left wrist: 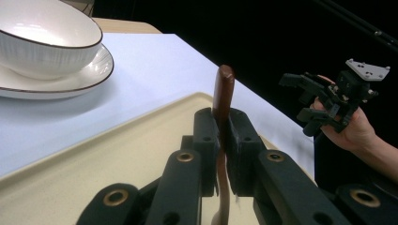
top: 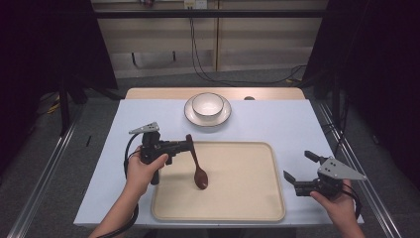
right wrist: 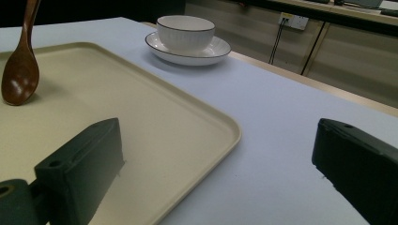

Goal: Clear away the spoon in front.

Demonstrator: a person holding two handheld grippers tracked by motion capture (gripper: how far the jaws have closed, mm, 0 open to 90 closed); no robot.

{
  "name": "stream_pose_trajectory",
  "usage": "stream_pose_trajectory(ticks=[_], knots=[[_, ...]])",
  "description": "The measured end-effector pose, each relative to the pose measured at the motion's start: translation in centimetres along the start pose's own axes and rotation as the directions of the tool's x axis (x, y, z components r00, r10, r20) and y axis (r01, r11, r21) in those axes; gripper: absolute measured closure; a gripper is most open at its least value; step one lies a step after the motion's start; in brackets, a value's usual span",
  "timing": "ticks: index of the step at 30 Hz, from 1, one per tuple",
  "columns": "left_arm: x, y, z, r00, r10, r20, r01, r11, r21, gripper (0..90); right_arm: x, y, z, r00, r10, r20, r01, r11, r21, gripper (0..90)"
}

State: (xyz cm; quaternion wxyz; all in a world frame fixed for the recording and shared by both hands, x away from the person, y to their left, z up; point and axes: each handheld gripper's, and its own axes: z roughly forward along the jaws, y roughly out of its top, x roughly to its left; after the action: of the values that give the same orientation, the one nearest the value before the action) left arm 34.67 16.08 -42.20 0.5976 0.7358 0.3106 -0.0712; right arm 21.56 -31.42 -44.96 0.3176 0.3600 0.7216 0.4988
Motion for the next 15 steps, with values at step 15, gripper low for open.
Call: stream_pose_trajectory(ticks=[15], knots=[[0.35,-0.71,0.53,0.9999,-0.004,-0.012,0.004,0.9997,0.025,79.7,0.02,0.0,0.02,1.0,-0.003,0.003,0.003,1.0,0.004,1.9]])
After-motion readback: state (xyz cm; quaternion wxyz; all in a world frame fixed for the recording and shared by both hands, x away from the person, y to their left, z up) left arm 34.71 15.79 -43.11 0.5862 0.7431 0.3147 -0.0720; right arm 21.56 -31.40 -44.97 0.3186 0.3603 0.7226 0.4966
